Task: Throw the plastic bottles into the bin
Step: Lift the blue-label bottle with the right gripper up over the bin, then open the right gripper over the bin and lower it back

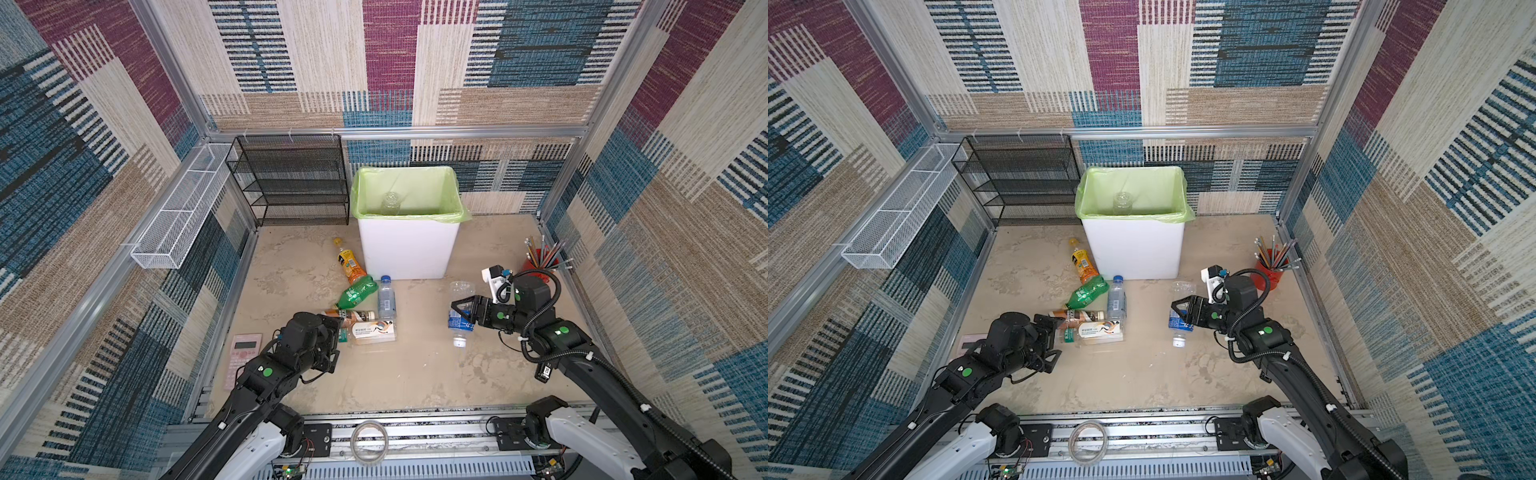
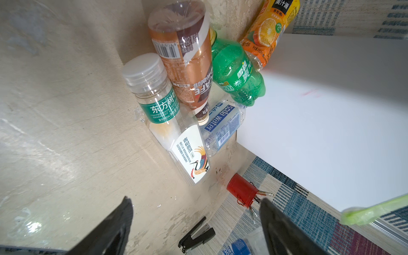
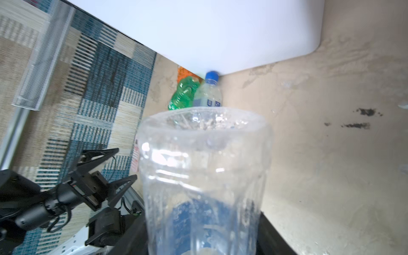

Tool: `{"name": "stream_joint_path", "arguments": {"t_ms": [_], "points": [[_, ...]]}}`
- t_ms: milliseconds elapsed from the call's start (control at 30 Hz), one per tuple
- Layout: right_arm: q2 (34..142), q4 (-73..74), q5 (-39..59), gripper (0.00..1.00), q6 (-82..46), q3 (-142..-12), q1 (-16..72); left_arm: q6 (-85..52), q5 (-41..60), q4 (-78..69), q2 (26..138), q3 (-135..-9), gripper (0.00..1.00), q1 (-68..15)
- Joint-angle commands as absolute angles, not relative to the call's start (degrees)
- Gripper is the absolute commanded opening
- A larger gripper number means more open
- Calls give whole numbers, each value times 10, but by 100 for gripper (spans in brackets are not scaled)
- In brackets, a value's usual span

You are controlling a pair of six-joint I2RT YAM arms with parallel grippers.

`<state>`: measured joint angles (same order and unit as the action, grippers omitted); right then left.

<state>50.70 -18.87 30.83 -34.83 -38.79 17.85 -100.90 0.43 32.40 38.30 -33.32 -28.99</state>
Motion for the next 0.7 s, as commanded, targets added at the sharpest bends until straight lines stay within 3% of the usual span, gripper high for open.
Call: {"name": "stream_joint_path", "arguments": {"t_ms": [0,200,367,500,567,667], "points": [[480,-102,336,62,-407,-382,168,-1008,8,329,387,-342,91,-289],[468,-18,341,62,-471,-408,158,-1007,7,329,386,-346,91,-289],[530,42,322,61,-481,-513,155,-1007,4,329,384,-347,91,-289],[668,74,311,65,-471,-704,154,-1006,3,328,387,-353,91,-289],[765,50,297,76,-459,-842,154,-1003,1,328,391,-358,91,-289],[905,8,292,84,-464,-1074,150,-999,-2,325,398,-369,91,-289]]}}
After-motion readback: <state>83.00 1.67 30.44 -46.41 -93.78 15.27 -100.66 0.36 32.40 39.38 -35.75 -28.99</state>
